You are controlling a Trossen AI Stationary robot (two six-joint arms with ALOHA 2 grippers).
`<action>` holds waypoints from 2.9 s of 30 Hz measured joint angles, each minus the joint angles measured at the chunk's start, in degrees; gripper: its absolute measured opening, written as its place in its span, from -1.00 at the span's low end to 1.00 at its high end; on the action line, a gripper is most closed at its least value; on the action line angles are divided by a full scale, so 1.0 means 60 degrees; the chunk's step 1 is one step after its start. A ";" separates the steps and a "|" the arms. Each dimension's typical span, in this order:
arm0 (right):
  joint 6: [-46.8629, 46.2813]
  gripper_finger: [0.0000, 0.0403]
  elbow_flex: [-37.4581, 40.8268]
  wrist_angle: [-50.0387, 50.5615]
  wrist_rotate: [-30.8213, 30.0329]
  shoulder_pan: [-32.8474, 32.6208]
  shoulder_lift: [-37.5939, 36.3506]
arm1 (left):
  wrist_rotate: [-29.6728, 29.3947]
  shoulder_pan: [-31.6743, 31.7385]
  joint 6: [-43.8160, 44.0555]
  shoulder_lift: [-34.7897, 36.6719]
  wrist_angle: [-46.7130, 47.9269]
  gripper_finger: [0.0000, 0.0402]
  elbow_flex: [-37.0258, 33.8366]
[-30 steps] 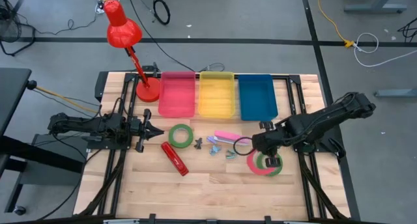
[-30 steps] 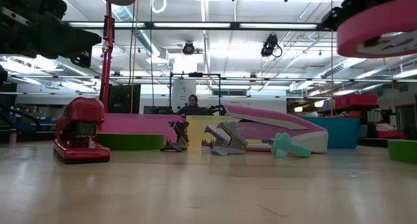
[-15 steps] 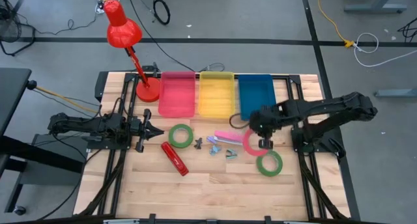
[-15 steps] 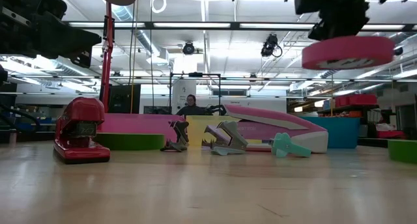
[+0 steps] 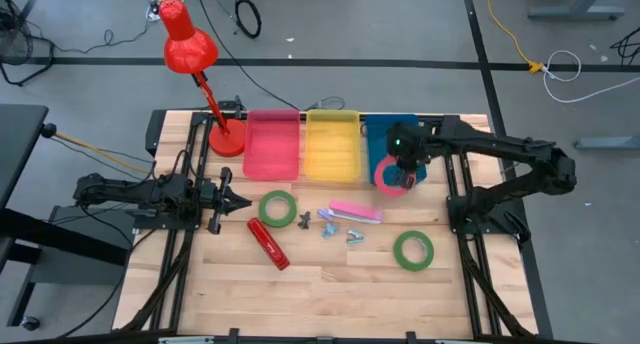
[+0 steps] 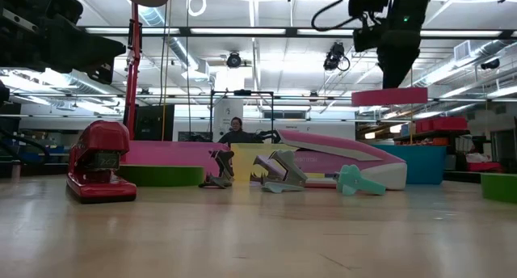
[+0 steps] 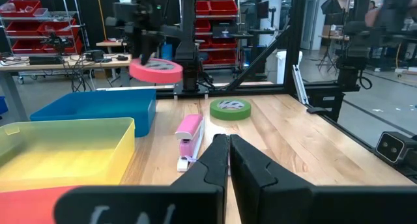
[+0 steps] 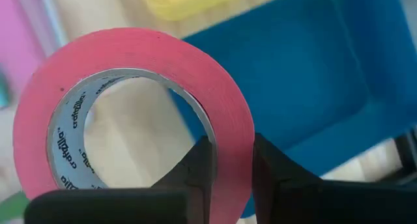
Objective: Pick and place Stapler, Stapler remover, tape
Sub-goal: Put the pink tape into the blue bin
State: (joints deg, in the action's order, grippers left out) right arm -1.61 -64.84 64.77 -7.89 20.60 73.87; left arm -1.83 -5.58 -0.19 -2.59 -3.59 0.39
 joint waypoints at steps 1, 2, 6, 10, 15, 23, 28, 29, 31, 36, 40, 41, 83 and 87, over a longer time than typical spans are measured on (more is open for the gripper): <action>0.0156 -0.72 0.0000 -0.0062 -0.0002 0.0315 0.0000 | -0.0002 -0.0004 0.0000 0.0000 0.0002 -0.90 0.0000; 0.0323 -0.72 0.0000 -0.0148 -0.0008 0.0614 0.0000 | 0.0001 -0.0001 0.0000 -0.0003 -0.0001 -0.90 0.0002; 0.0789 -0.72 0.0000 -0.0563 -0.0088 0.1735 0.0000 | 0.0002 -0.0002 0.0000 -0.0001 -0.0001 -0.90 -0.0001; 0.1106 -0.71 0.0000 -0.1387 0.0001 0.2685 0.0000 | 0.0001 0.0000 0.0000 0.0000 -0.0001 -0.90 0.0001; 0.1105 -0.72 0.0000 -0.2487 0.0770 0.3606 0.0005 | 0.0002 -0.0003 0.0000 0.0000 0.0000 -0.90 0.0002; 0.0780 -0.72 -0.0004 -0.2952 0.0510 0.4511 0.0478 | 0.0000 -0.0002 0.0000 0.0000 -0.0001 -0.90 0.0002; 0.0596 -0.72 -0.0004 -0.3383 0.0482 0.4831 0.1074 | 0.0002 0.0000 0.0000 0.0000 -0.0002 -0.90 0.0002; 0.0575 -0.72 -0.0004 -0.3522 0.0489 0.4888 0.1221 | 0.0001 0.0000 0.0000 0.0000 -0.0002 -0.90 -0.0001; 0.0470 -0.72 -0.0004 -0.3819 0.0493 0.4998 0.1526 | 0.0000 -0.0001 0.0000 0.0000 0.0000 -0.90 0.0000; 0.0268 -0.72 -0.0004 -0.4260 0.0588 0.5249 0.2326 | 0.0002 0.0000 0.0000 0.0000 -0.0001 -0.90 0.0002; 0.0089 -0.72 -0.0004 -0.4382 0.0868 0.5378 0.2831 | -0.0002 -0.0003 0.0000 -0.0002 0.0001 -0.90 0.0002; 0.0092 -0.72 -0.0004 -0.4388 0.0861 0.5380 0.2930 | 0.0002 -0.0002 0.0000 -0.0001 0.0001 -0.90 0.0000; 0.0083 -0.52 0.0703 -0.4582 0.0715 0.5599 0.3283 | -0.0001 0.0000 0.0000 -0.0003 0.0001 -0.90 0.0001; 0.0096 -0.45 0.0703 -0.4590 0.0715 0.5599 0.3285 | 0.0002 -0.0004 0.0000 -0.0004 0.0002 -0.90 -0.0002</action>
State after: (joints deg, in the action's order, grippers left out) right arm -1.04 -60.62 37.23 -3.60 54.19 93.57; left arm -1.83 -5.61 -0.19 -2.61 -3.57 0.38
